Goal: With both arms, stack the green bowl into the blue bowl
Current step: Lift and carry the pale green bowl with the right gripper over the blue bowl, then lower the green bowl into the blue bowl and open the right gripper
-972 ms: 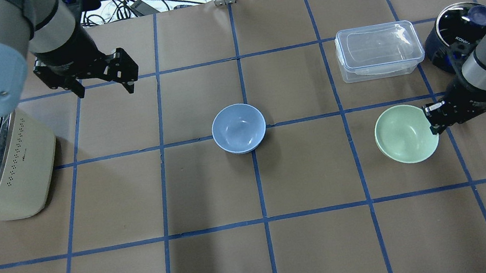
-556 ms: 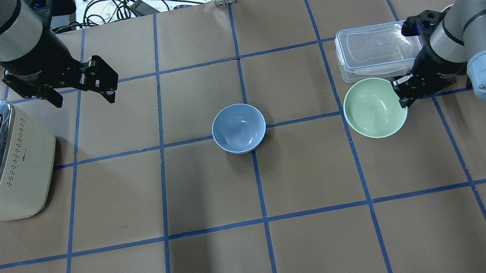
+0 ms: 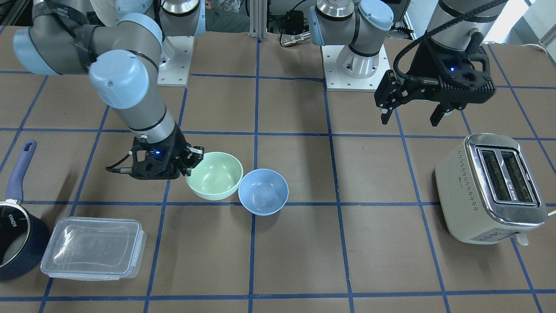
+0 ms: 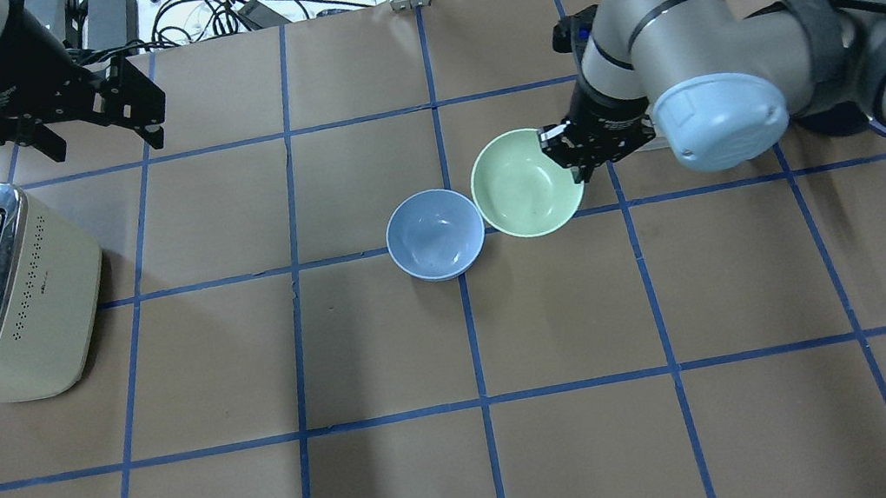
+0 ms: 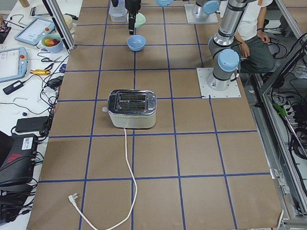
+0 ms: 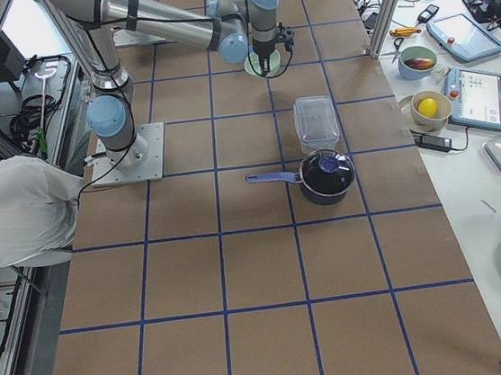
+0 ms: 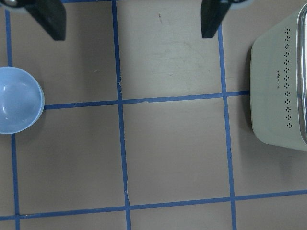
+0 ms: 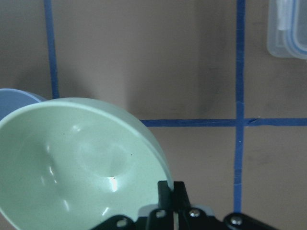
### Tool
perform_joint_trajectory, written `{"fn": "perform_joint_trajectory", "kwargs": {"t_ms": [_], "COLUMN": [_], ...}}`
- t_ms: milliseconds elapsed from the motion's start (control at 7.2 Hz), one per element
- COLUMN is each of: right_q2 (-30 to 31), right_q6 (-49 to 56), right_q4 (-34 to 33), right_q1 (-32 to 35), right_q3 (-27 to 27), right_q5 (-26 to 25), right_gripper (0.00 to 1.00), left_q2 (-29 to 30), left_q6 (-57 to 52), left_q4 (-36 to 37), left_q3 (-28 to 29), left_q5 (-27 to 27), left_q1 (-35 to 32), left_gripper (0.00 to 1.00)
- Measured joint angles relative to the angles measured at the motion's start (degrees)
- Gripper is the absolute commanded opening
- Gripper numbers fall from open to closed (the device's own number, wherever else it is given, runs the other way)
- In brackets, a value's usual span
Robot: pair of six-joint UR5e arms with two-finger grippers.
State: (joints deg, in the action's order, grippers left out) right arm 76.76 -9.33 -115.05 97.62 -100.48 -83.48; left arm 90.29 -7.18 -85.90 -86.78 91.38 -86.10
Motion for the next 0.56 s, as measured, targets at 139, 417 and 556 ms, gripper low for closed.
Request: {"fn": "perform_joint_trajectory", "kwargs": {"t_ms": [139,417,556], "right_q2": [-2.9,-7.9,-9.4], "right_q6": [-5.2,-9.8,-9.9], "right_q4": [0.2,1.1,2.3], "right_q1": [3.9,8.0,8.5], "right_q3": [3.2,6.6,7.1], "right_q5": [0.0,0.0,0.2], "right_gripper": [0.00,0.00,0.00], "left_q2": [0.1,0.0,0.0], "left_q6": [0.0,0.1,0.1], "left_q4": [-0.1,-0.1,-0.1], "left_q3": [0.0,-0.3,-0.7], "left_q5": [-0.1,-0.1,-0.1], "left_q1": [0.0,-0.2,-0.3], "left_gripper": [1.00,1.00,1.00]}}
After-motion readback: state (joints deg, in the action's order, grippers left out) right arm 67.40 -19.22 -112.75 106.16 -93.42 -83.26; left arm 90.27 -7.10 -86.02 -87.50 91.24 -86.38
